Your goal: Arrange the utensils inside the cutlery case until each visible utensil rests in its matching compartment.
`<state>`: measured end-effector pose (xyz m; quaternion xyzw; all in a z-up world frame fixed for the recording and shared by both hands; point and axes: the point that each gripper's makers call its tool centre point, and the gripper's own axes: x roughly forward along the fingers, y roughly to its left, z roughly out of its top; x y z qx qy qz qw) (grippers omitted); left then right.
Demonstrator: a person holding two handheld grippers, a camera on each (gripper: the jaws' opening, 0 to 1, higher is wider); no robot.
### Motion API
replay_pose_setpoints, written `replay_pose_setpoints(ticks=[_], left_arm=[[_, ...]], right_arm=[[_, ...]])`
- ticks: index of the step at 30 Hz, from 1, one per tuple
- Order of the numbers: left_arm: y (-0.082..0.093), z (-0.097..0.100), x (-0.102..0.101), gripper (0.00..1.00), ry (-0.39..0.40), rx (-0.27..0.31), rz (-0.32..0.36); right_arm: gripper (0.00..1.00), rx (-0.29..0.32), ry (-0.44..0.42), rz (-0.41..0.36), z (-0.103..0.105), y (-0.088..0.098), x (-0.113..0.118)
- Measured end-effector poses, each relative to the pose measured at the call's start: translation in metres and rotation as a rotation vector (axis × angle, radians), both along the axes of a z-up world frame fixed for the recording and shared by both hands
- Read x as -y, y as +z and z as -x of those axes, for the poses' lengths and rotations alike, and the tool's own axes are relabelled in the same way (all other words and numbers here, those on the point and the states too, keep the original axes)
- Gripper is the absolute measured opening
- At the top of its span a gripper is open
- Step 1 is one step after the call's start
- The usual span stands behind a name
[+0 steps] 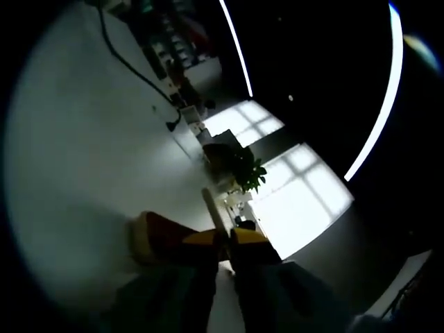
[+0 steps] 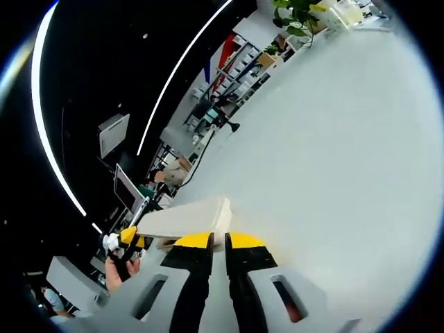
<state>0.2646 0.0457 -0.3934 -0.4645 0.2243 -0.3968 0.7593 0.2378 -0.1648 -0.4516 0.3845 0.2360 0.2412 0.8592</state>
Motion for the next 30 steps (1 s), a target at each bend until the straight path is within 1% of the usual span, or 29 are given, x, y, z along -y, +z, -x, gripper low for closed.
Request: replay_pose_setpoints(ticks=[2, 3, 5, 6, 8, 9, 15, 18, 20, 24, 27, 28, 30], left_arm=[[-0.001, 0.000, -0.001, 0.06, 0.003, 0.001, -0.005], [-0.001, 0.000, -0.001, 0.06, 0.004, 0.001, -0.004], [-0.001, 0.000, -0.001, 0.06, 0.002, 0.002, 0.002], [-0.001, 0.000, -0.001, 0.06, 0.002, 0.001, 0.004], [-0.002, 0.000, -0.001, 0.06, 0.003, 0.001, -0.003], [-0.003, 0.000, -0.001, 0.06, 0.003, -0.001, -0.005], [-0.004, 0.000, -0.002, 0.06, 0.000, -0.002, -0.009], [-0.002, 0.001, -0.006, 0.06, -0.002, -0.001, 0.000], [-0.002, 0.001, -0.007, 0.06, 0.000, 0.000, -0.002], [-0.007, 0.003, -0.008, 0.07, 0.006, -0.004, -0.015], [-0.008, 0.004, -0.010, 0.07, 0.001, 0.010, -0.025], [-0.011, 0.003, -0.011, 0.08, 0.006, 0.013, -0.047], [-0.015, 0.002, -0.010, 0.08, 0.014, 0.016, -0.080]], right_arm=[[0.07, -0.004, 0.006, -0.004, 0.001, -0.001, -0.004], [0.07, -0.010, -0.001, -0.025, 0.000, -0.001, -0.004], [0.07, -0.042, -0.030, -0.080, 0.000, -0.001, -0.004], [0.06, -0.030, -0.030, -0.072, 0.001, -0.001, -0.004], [0.02, -0.033, -0.041, -0.068, -0.002, -0.002, 0.001], [0.02, -0.017, -0.052, -0.078, -0.003, -0.001, 0.001], [0.02, -0.008, -0.066, -0.083, -0.001, -0.001, -0.001], [0.01, 0.005, -0.064, -0.092, 0.003, 0.003, -0.005], [0.01, 0.018, -0.062, -0.085, 0.004, 0.007, -0.008], [0.02, 0.037, -0.066, -0.044, 0.000, 0.009, -0.005], [0.02, 0.048, -0.069, -0.045, 0.003, 0.010, -0.009], [0.02, 0.048, -0.069, -0.043, 0.004, 0.009, -0.011], [0.02, 0.047, -0.070, -0.015, 0.006, 0.005, -0.013]])
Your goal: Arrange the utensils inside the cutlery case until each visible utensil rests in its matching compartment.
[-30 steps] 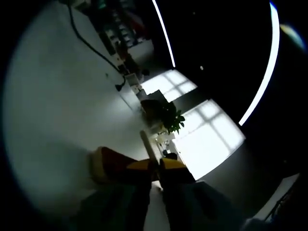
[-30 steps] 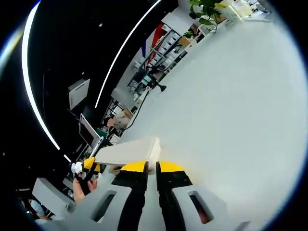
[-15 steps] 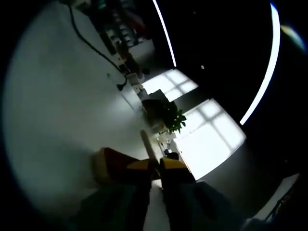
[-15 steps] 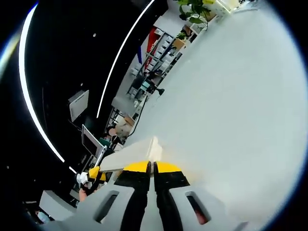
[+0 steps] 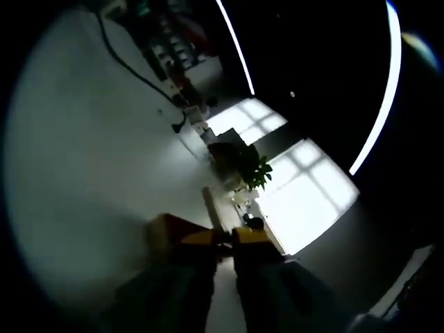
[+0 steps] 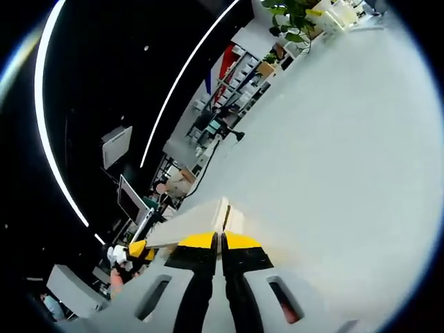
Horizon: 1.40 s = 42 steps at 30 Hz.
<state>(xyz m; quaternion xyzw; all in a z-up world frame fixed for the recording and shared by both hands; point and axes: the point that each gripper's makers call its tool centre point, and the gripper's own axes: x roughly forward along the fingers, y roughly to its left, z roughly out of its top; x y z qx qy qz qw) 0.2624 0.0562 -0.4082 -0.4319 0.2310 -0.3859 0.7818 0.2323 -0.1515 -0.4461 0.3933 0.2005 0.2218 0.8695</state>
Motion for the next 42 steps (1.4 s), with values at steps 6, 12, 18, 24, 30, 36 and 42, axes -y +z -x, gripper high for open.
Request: replay_pose_setpoints(ticks=[6, 12, 18, 24, 30, 36, 42], left_arm=[[-0.008, -0.004, -0.003, 0.09, 0.010, -0.017, -0.030], [-0.013, -0.004, -0.004, 0.10, 0.005, -0.029, -0.044], [-0.016, -0.005, -0.001, 0.10, 0.005, -0.030, -0.058], [-0.017, -0.005, -0.003, 0.10, 0.012, -0.022, -0.071], [-0.017, -0.006, -0.004, 0.10, 0.014, -0.019, -0.075], [-0.017, -0.005, -0.004, 0.10, 0.017, -0.014, -0.080], [-0.017, -0.005, -0.005, 0.10, 0.021, -0.011, -0.081]], right_arm=[[0.02, 0.000, -0.006, -0.003, 0.001, -0.002, -0.001], [0.02, 0.004, -0.005, 0.000, -0.002, -0.002, 0.001], [0.02, 0.005, -0.013, -0.010, -0.001, -0.002, 0.002], [0.02, -0.001, -0.006, -0.009, -0.004, -0.005, 0.001], [0.03, 0.005, -0.010, 0.009, -0.006, -0.004, 0.002], [0.04, 0.023, -0.005, 0.055, -0.005, -0.004, 0.003], [0.07, 0.130, -0.035, 0.324, -0.010, 0.010, 0.021]])
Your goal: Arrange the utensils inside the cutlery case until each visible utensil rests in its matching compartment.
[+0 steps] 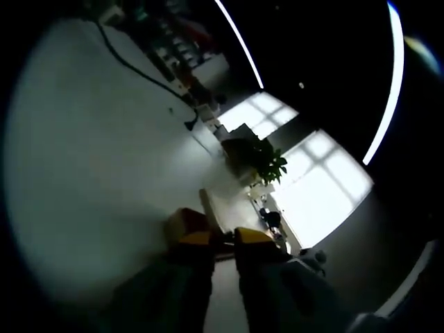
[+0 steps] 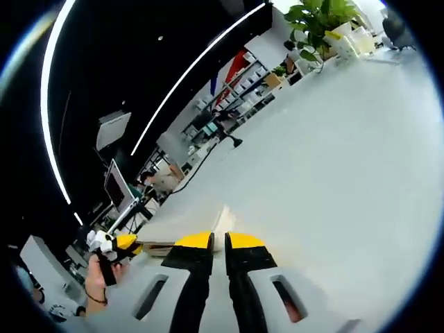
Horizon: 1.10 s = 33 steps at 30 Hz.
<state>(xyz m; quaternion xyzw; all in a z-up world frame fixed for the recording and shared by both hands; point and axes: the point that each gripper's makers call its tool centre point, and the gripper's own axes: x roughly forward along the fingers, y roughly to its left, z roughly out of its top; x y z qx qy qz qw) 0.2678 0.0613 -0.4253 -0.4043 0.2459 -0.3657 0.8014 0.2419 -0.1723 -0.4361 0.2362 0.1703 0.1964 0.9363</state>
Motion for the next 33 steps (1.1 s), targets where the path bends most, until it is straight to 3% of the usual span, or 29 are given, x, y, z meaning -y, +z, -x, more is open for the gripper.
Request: replay_pose_setpoints(ticks=[5, 10, 13, 15, 17, 22, 33], left_arm=[[0.000, 0.000, -0.001, 0.11, 0.005, 0.005, -0.004], [0.000, -0.001, -0.002, 0.11, 0.006, 0.007, -0.010], [0.001, 0.000, -0.001, 0.11, 0.007, 0.010, -0.013], [0.002, 0.000, -0.001, 0.11, 0.006, 0.015, -0.015], [0.004, 0.000, -0.002, 0.11, 0.009, 0.021, -0.019], [0.003, 0.000, -0.004, 0.11, 0.023, 0.033, -0.043], [0.000, -0.003, -0.013, 0.15, 0.066, 0.131, -0.239]], right_arm=[[0.11, 0.073, 0.090, 0.313, -0.002, 0.011, -0.015], [0.12, 0.097, 0.175, 0.523, -0.012, 0.013, -0.035], [0.12, 0.105, 0.253, 0.574, -0.019, 0.010, -0.050], [0.12, 0.061, 0.292, 0.575, -0.020, 0.004, -0.057], [0.12, 0.052, 0.326, 0.630, -0.021, 0.000, -0.059], [0.12, 0.047, 0.322, 0.625, -0.022, 0.002, -0.056], [0.11, 0.049, 0.332, 0.597, -0.024, 0.000, -0.062]])
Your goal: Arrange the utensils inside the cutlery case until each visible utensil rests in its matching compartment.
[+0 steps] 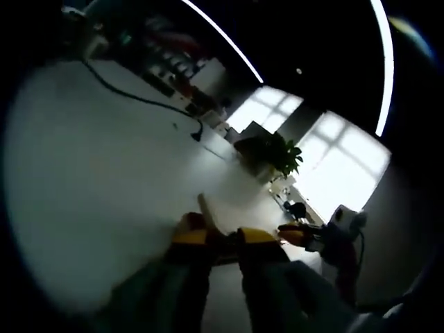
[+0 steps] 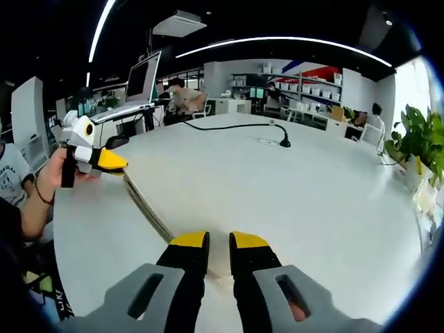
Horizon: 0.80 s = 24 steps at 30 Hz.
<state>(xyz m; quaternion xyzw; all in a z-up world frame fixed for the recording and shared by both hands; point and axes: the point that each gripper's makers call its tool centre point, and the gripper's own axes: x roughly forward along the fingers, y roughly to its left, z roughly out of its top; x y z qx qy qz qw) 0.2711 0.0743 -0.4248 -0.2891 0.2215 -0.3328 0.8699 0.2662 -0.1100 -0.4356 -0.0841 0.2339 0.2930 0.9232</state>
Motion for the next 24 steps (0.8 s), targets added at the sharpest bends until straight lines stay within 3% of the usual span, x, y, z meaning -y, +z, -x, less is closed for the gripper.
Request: replay_pose_setpoints(ticks=[6, 13, 14, 16, 24], left_arm=[[-0.002, -0.003, -0.006, 0.18, 0.033, 0.080, -0.161], [-0.007, -0.002, -0.011, 0.20, 0.034, 0.118, -0.292], [-0.008, -0.005, -0.016, 0.17, 0.037, 0.160, -0.370], [-0.011, -0.001, -0.016, 0.13, 0.011, 0.198, -0.454], [-0.010, 0.002, -0.017, 0.12, -0.004, 0.172, -0.420]], right_arm=[[0.11, 0.000, -0.001, -0.003, 0.000, 0.000, -0.003], [0.11, 0.004, 0.000, 0.005, 0.001, -0.002, -0.006], [0.11, 0.001, 0.002, 0.008, 0.002, -0.003, -0.007], [0.11, -0.009, 0.005, 0.003, 0.003, -0.004, -0.008], [0.11, 0.004, 0.018, 0.001, 0.003, -0.003, -0.011]])
